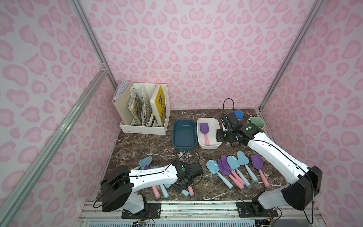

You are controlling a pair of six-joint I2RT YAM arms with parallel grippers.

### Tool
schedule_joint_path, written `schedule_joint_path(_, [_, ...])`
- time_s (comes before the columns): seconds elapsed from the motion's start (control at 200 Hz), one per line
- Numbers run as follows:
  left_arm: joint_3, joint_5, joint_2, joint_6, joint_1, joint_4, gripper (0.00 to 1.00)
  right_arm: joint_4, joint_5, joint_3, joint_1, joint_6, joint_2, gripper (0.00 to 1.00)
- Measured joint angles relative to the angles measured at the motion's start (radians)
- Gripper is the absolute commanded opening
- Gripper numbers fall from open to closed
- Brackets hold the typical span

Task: Sort the small shovels by color and place them into the storage box
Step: Pick up the shovel from the center of the board.

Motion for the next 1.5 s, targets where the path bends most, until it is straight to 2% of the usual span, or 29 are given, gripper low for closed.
schedule_joint_path(0.155, [-0.016,0.014,-0.009,-0.025,-0.003,0.048,0.63,-0.011,-0.009,-0.002,0.000,-0.014,-0.011,0.54])
schedule_joint_path(0.535, [-0.124,0.014,-0.142,-0.084,-0.004,0.045,0.63,-0.011,-0.036,0.012,0.000,-0.015,0.026,0.54])
schedule_joint_path(0.86, [-0.169,0.034,-0.108,-0.105,-0.007,0.103,0.61,0.005,-0.063,0.003,0.016,-0.004,0.034,0.54])
schedule_joint_path(1.175, [-0.179,0.040,-0.068,-0.107,-0.007,0.149,0.55,0.019,-0.076,-0.020,0.022,0.003,0.032,0.54])
schedule_joint_path(1.5, [-0.202,0.043,-0.075,-0.108,-0.008,0.163,0.44,0.031,-0.077,-0.040,0.023,0.004,0.020,0.53])
